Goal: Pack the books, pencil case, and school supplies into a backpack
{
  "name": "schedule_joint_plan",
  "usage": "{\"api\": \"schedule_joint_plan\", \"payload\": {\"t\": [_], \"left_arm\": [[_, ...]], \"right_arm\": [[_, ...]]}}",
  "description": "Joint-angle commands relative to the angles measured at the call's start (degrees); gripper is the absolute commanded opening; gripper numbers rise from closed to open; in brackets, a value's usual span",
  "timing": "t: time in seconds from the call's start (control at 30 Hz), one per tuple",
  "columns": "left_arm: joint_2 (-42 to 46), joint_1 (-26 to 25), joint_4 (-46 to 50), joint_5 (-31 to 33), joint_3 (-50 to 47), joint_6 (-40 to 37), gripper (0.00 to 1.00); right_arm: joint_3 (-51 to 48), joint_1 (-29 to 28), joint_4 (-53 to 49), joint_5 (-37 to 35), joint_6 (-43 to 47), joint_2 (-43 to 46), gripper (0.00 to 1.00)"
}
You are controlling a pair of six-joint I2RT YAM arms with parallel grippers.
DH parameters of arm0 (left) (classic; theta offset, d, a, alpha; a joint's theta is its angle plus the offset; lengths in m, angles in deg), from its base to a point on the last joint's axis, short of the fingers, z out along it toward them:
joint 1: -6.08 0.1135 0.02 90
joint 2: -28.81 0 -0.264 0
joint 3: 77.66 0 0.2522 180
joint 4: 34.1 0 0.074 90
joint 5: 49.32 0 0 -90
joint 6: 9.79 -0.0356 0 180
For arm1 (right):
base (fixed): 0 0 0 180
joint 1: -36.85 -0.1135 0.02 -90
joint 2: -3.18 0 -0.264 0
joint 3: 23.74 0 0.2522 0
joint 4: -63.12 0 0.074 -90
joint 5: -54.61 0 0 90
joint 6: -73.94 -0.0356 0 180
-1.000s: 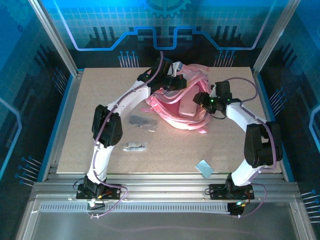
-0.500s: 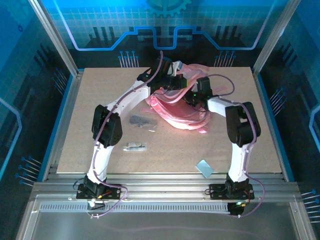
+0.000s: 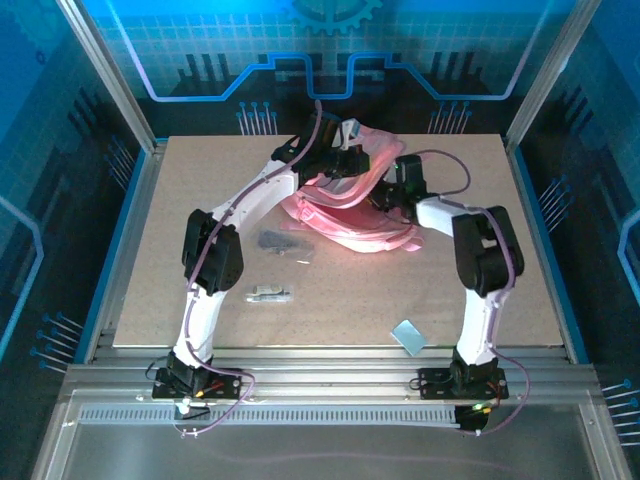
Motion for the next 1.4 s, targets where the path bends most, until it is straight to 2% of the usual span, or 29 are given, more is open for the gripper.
{"api": "schedule_joint_plan", "payload": {"t": [0.0, 0.23, 0.4, 0.43, 0.5, 0.53, 0.63, 0.67, 0.93, 1.03, 1.13, 1.27, 1.37], "left_arm": [[4.4, -0.2, -3.7, -0.8, -0.7, 0.6, 0.00], [1.9, 0.6, -4.5, 0.2, -1.6, 0.7, 0.00], [0.9, 0.6, -4.0, -0.8, -2.4, 1.5, 0.00], [1.5, 0.7, -3.5, -0.7, -3.4, 1.7, 0.08], [4.1, 1.0, -4.7, -0.4, -7.5, 2.5, 0.43], [6.2, 1.3, -6.2, -0.1, -10.9, 3.3, 0.55], [13.5, 3.0, -12.0, 0.7, -21.7, 5.9, 0.67], [16.1, 3.8, -13.2, 1.2, -25.3, 6.5, 0.75], [34.3, 11.1, -15.7, 7.0, -46.5, 7.2, 0.99], [39.0, 14.3, -15.7, 9.0, -52.2, 7.4, 0.99], [41.4, 18.1, -15.3, 7.4, -55.2, 8.2, 0.99], [44.0, 22.6, -12.9, 6.7, -57.1, 7.5, 0.99], [45.6, 25.1, -12.8, 5.2, -59.1, 7.3, 0.99]], "right_arm": [[-4.6, 1.5, -5.4, 0.9, 6.9, 10.9, 0.56], [-10.9, 0.0, -26.8, -2.8, 25.1, 27.4, 0.64], [-11.8, -5.6, -33.8, -3.8, 31.6, 33.4, 0.71], [-11.8, -7.2, -34.2, -3.0, 32.4, 33.5, 0.72], [-11.3, -10.2, -34.8, -3.2, 33.8, 33.2, 0.74], [-10.8, -12.0, -34.9, -3.9, 34.6, 32.5, 0.74], [-9.0, -17.0, -34.6, -6.0, 36.8, 29.4, 0.77], [-8.2, -18.6, -34.7, -7.0, 37.5, 28.0, 0.78], [2.9, -27.1, -36.8, -10.0, 45.9, 13.2, 0.92], [8.4, -30.6, -38.8, -17.4, 50.5, 6.8, 0.93], [11.5, -33.2, -37.5, -23.7, 53.8, 1.8, 0.94], [19.1, -33.9, -38.9, -26.0, 54.9, -6.7, 0.95], [25.0, -34.2, -39.7, -29.1, 56.9, -12.7, 1.00]]}}
